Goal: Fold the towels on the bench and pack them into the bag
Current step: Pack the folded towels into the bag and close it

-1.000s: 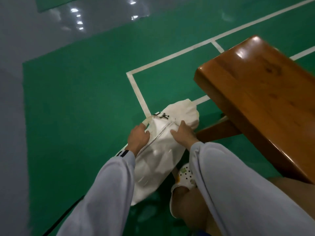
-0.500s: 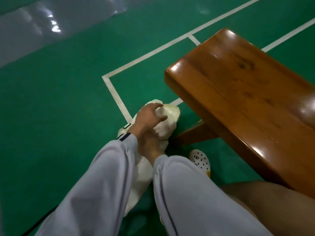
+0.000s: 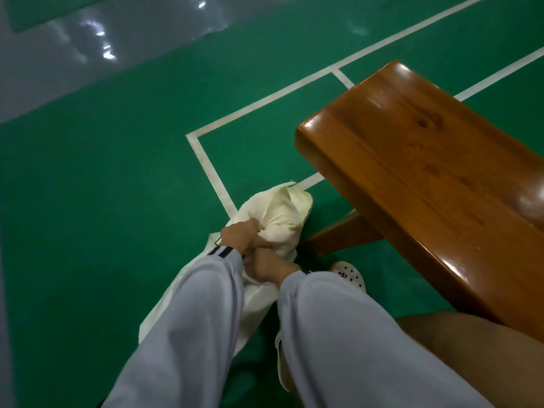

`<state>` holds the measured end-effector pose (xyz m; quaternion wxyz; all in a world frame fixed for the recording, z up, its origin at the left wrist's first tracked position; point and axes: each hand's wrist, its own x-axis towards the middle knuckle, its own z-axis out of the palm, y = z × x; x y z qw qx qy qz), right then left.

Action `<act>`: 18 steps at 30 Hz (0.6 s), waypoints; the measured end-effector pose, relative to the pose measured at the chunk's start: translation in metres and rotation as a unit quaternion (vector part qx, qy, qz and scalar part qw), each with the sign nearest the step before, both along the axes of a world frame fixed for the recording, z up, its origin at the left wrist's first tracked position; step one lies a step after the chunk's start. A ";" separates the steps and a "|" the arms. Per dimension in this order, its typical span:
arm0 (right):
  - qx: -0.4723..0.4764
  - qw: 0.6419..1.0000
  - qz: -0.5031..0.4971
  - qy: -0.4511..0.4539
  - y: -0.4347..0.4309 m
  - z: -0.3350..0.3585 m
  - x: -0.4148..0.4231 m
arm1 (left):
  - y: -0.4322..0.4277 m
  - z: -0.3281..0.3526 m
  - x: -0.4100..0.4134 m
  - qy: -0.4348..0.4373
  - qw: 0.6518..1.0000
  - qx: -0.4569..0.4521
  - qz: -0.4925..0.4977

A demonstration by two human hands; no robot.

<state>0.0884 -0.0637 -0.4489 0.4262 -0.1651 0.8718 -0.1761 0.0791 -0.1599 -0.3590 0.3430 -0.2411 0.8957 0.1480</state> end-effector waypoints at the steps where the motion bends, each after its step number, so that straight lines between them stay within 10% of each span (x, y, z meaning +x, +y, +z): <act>1: -0.008 1.000 -0.029 0.001 0.003 0.008 -0.002 | -0.001 -0.001 0.000 -0.004 1.000 -0.004 -0.004; 6: -0.016 0.956 -0.272 0.108 0.020 0.069 -0.028 | 0.009 -0.017 -0.003 0.003 1.000 -0.024 -0.004; 9: -0.010 0.958 -0.248 0.146 0.025 0.053 -0.060 | 0.014 -0.033 0.002 0.045 0.997 -0.055 -0.030; 18: -0.021 0.969 -0.239 -0.060 0.027 -0.007 -0.125 | 0.012 -0.030 -0.020 0.122 0.982 -0.069 -0.129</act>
